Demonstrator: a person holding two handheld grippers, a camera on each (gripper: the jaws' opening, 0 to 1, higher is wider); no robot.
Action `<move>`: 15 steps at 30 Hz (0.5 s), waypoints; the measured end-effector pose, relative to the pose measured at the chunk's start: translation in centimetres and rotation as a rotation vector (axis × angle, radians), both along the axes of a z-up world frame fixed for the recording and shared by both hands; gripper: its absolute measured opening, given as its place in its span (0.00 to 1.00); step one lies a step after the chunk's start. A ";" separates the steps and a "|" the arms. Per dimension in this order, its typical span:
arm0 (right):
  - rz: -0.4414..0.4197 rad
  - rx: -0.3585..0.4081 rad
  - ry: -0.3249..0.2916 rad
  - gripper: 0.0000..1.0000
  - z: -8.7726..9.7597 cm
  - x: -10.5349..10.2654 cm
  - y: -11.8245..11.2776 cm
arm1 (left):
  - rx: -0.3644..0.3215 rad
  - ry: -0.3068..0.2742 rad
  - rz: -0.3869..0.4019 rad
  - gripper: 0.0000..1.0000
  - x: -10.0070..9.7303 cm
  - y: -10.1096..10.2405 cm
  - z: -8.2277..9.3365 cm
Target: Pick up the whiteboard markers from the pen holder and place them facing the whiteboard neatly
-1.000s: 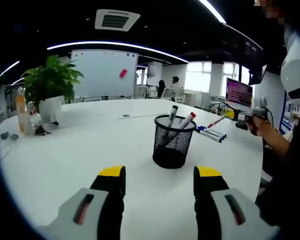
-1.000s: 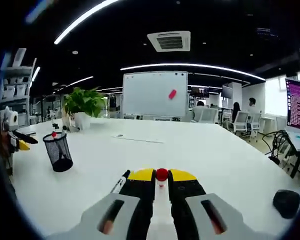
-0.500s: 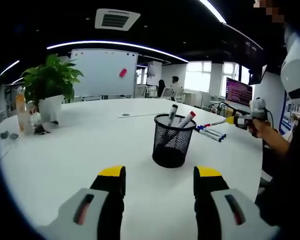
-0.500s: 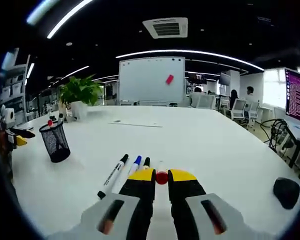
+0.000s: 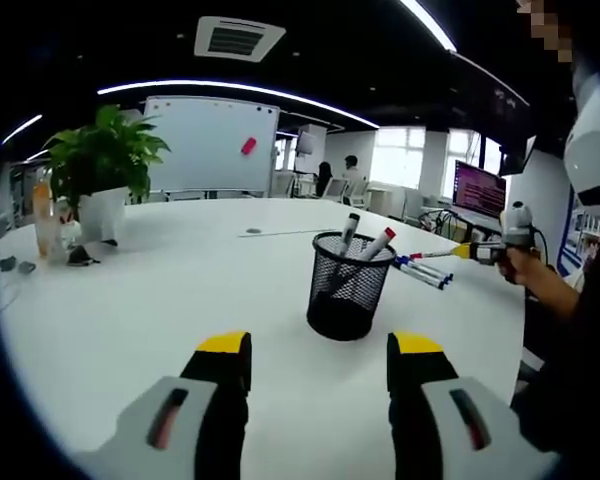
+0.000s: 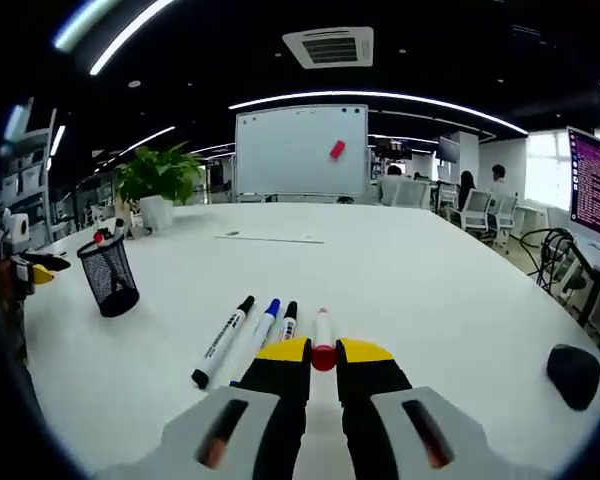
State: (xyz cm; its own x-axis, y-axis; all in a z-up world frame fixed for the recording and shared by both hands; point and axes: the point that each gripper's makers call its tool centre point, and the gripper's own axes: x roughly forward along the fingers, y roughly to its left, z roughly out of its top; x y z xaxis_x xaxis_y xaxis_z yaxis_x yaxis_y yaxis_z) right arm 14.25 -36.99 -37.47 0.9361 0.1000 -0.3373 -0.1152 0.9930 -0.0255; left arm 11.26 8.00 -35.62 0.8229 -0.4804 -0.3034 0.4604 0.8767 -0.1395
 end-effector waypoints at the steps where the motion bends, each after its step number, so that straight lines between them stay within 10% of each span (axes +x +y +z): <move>1: 0.000 -0.001 0.000 0.14 0.0 0.0 0.0 | -0.001 0.000 0.003 0.56 0.0 0.1 0.0; 15: 0.018 -0.014 -0.002 0.14 -0.1 0.2 0.0 | -0.089 -0.042 0.010 0.57 0.3 -0.2 1.7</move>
